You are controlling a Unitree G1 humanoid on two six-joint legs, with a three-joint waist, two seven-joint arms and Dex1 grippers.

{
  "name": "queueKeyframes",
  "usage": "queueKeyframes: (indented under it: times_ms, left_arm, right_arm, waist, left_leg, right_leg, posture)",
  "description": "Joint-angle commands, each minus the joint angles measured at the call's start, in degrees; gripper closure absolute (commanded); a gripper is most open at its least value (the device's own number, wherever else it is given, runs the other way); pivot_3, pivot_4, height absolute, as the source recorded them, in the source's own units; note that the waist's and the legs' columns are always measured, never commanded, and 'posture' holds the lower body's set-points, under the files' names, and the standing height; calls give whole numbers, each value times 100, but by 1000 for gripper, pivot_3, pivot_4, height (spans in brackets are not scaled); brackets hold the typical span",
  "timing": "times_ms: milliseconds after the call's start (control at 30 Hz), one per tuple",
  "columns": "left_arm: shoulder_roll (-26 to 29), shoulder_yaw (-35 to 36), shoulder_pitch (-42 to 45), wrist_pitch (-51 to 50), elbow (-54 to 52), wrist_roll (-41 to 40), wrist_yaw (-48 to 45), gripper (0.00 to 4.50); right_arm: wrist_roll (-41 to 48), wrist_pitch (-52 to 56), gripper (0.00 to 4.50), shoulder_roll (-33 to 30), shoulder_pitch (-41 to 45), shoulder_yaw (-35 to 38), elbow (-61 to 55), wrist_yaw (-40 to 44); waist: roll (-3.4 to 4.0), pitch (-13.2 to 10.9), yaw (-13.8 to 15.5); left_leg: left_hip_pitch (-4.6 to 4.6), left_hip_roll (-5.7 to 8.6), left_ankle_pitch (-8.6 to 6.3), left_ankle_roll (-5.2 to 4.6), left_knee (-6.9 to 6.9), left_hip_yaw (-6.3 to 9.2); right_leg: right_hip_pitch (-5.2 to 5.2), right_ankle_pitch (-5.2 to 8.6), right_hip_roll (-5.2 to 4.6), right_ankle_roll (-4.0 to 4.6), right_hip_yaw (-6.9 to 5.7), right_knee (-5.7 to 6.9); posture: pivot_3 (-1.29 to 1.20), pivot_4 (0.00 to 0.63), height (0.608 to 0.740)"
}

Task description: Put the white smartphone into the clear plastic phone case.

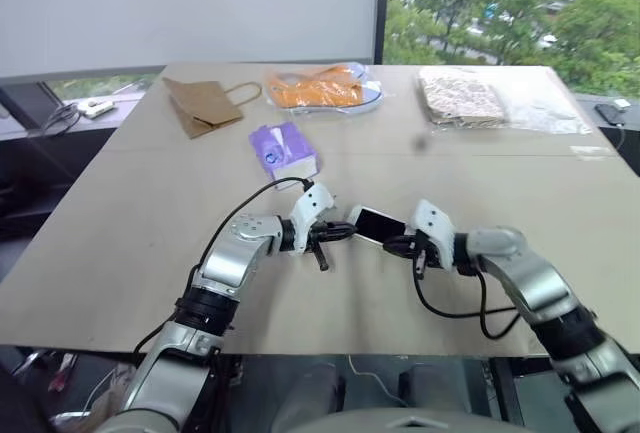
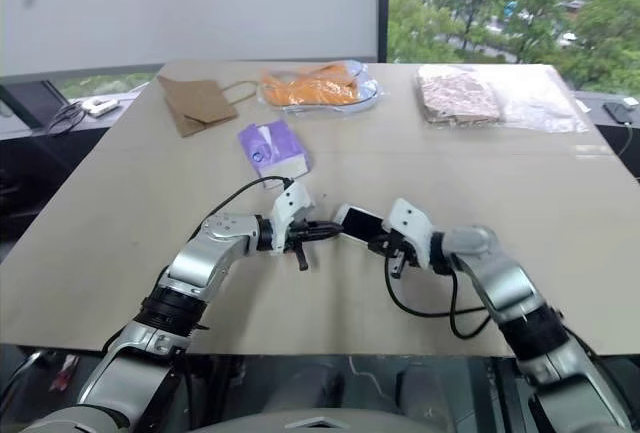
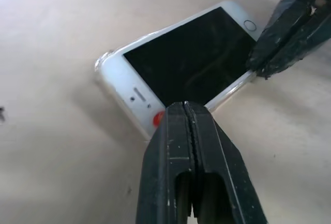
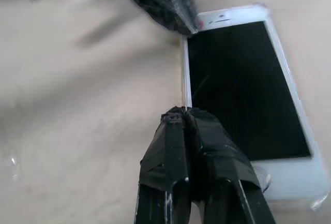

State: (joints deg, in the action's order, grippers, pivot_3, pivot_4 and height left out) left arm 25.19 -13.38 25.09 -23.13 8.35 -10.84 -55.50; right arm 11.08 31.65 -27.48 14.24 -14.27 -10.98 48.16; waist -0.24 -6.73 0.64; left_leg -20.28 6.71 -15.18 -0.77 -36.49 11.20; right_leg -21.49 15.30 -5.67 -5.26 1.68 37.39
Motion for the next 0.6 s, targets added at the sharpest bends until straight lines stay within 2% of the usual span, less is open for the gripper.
queueKeyframes:
  times_ms: [33,67,200,500,600]
  left_arm:
    - [-24,20,-11,-31,50,63,117,4500]
    - [-29,17,-16,-30,52,64,122,4500]
    - [-43,-3,-18,-27,62,67,123,4500]
    - [-27,-29,-12,-66,31,53,114,4500]
    - [-33,-42,-72,-119,-68,43,140,4500]
  right_arm:
    - [170,720,4466,1,-15,618,-617,-610]
    - [188,909,4466,15,-19,683,-703,-740]
    - [284,1629,4466,35,-55,825,-803,-1061]
    - [73,1977,4466,-774,71,-388,-558,-522]
    - [-51,2014,4466,-727,329,-692,-65,-501]
  waist:
    - [0,-6,8]
    - [-2,-8,13]
    - [-1,-15,19]
    - [-11,-25,15]
    - [-17,-23,8]
  left_leg:
    - [-36,1,1,1,-3,0]
    - [-60,3,14,23,-6,3]
    - [-80,7,16,29,6,6]
    - [-76,12,-2,-1,8,10]
    - [-62,11,-2,-2,8,8]
  right_leg:
    - [-35,-5,-1,10,0,14]
    - [-70,-17,-1,29,0,30]
    - [-81,-13,-10,36,-4,20]
    - [-72,-10,-15,29,-19,1]
    - [-59,0,-14,12,-20,-1]
  posture:
    - [0,150,740]
    - [0,150,740]
    - [0,150,740]
    - [0,150,740]
    - [0,150,740]
